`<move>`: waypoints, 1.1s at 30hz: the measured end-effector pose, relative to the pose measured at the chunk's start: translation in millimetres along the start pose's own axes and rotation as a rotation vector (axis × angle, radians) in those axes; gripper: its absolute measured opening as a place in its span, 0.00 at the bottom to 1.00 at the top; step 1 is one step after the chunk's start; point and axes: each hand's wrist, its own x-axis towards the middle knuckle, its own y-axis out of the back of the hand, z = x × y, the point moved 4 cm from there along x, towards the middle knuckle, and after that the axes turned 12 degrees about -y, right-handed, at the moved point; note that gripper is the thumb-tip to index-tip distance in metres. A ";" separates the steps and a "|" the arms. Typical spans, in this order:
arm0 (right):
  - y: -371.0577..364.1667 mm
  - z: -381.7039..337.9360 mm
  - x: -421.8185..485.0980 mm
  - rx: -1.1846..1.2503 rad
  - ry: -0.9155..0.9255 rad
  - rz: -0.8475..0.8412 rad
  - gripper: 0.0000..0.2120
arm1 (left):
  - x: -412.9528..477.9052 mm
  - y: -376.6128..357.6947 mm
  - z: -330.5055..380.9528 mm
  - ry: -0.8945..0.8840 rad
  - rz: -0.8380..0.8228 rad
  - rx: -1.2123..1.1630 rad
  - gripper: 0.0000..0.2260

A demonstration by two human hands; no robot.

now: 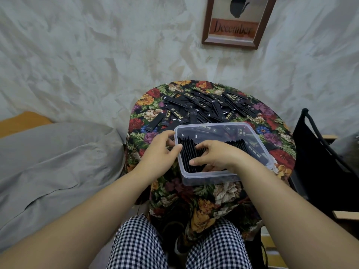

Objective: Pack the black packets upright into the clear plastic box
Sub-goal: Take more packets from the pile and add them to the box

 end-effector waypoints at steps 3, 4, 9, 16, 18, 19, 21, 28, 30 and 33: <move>-1.7 -4.5 -2.7 -0.082 0.042 0.023 0.29 | -5.0 4.1 -4.4 -0.040 -0.052 -0.039 0.15; -2.5 -6.3 -3.4 -0.113 0.060 0.034 0.27 | -6.5 4.0 -5.8 -0.024 -0.064 -0.079 0.14; -3.8 -14.0 -10.8 -0.184 0.087 0.060 0.22 | -10.5 1.5 -4.9 0.017 -0.070 -0.178 0.15; -7.1 -18.6 -7.9 -0.349 0.069 0.162 0.33 | -11.5 0.4 -6.1 0.036 -0.055 -0.202 0.16; -6.3 -17.8 -9.5 -0.337 0.064 0.161 0.33 | -11.6 0.6 -5.5 0.033 -0.054 -0.213 0.16; -6.3 -17.8 -10.6 -0.335 0.066 0.168 0.33 | -11.5 0.6 -5.4 0.029 -0.051 -0.214 0.16; -7.5 -18.9 -12.7 -0.341 0.080 0.183 0.32 | -11.5 0.4 -5.5 0.024 -0.051 -0.205 0.16; 4.1 -8.9 -17.2 -0.226 0.034 0.113 0.15 | -1.6 8.5 -8.7 -0.153 -0.071 0.120 0.15; 6.8 -3.5 -15.9 -0.168 0.012 0.081 0.12 | 3.6 11.2 -2.7 -0.291 -0.031 0.262 0.13; 6.7 0.2 -11.5 -0.106 0.018 0.047 0.13 | 14.7 7.1 12.0 -0.525 -0.093 0.373 0.11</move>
